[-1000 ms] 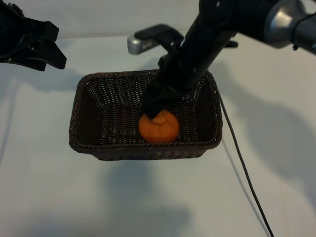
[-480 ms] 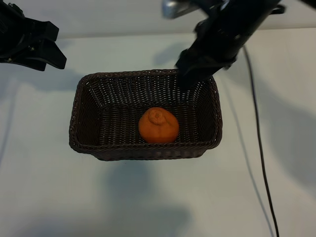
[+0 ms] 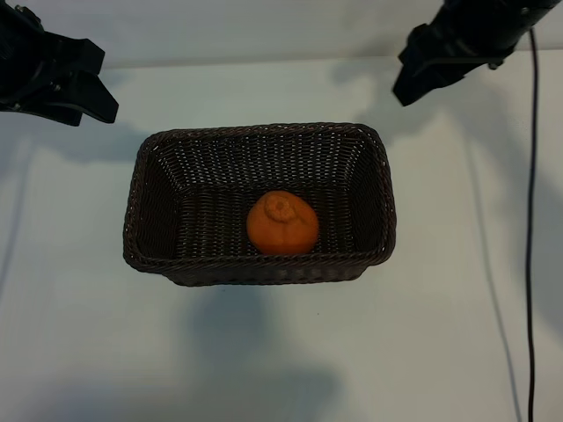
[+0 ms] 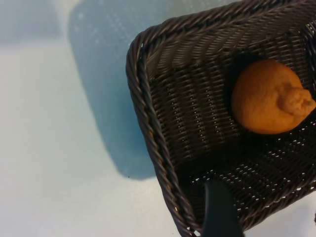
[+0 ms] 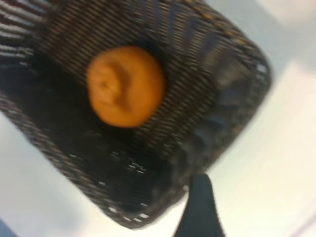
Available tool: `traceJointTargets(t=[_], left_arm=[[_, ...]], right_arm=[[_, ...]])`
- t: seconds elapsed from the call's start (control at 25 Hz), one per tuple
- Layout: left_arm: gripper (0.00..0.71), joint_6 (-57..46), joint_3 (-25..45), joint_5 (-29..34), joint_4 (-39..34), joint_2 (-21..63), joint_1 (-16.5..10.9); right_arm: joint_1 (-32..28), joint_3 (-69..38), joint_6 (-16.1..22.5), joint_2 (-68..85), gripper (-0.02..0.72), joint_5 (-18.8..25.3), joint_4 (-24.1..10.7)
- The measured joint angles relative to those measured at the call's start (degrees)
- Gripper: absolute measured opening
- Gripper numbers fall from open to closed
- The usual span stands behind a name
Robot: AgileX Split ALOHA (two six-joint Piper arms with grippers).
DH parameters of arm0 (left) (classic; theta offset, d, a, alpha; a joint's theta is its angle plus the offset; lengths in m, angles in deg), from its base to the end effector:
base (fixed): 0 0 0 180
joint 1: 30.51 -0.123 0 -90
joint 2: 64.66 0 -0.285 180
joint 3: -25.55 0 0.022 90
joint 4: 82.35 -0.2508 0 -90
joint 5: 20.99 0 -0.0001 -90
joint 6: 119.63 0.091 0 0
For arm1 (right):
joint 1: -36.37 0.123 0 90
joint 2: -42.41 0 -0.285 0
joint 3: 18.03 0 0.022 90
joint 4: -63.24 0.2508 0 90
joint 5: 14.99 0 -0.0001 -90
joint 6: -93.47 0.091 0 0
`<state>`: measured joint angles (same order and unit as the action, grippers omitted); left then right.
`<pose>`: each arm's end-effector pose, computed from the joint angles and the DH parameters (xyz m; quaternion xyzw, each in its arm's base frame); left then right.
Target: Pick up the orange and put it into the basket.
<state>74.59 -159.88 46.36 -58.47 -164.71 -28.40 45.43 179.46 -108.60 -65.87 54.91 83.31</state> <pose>0.3287 -0.0461 0.3260 0.0890 0.9634 -0.1838 0.1737 0.3613 0.0873 0.3314 -0.2301 0.9436 0.1515 0.1835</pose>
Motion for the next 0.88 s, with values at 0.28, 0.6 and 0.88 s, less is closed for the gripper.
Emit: traceJointTargets(t=[0.28,0.6,0.88], left_arm=[[0.487,0.39,0.00,0.00,0.00,0.00,0.00],[0.487,0.39,0.00,0.00,0.00,0.00,0.00],[0.487,0.39,0.00,0.00,0.00,0.00,0.00]], right_arm=[[-1.34,-4.68,-0.36,0.74,0.529,-0.04,-2.65],[-7.63,-9.69,-1.11,2.32,0.483,0.00,-1.06],[-11.51,-9.82,-1.16,3.88,0.420,0.01,3.01]])
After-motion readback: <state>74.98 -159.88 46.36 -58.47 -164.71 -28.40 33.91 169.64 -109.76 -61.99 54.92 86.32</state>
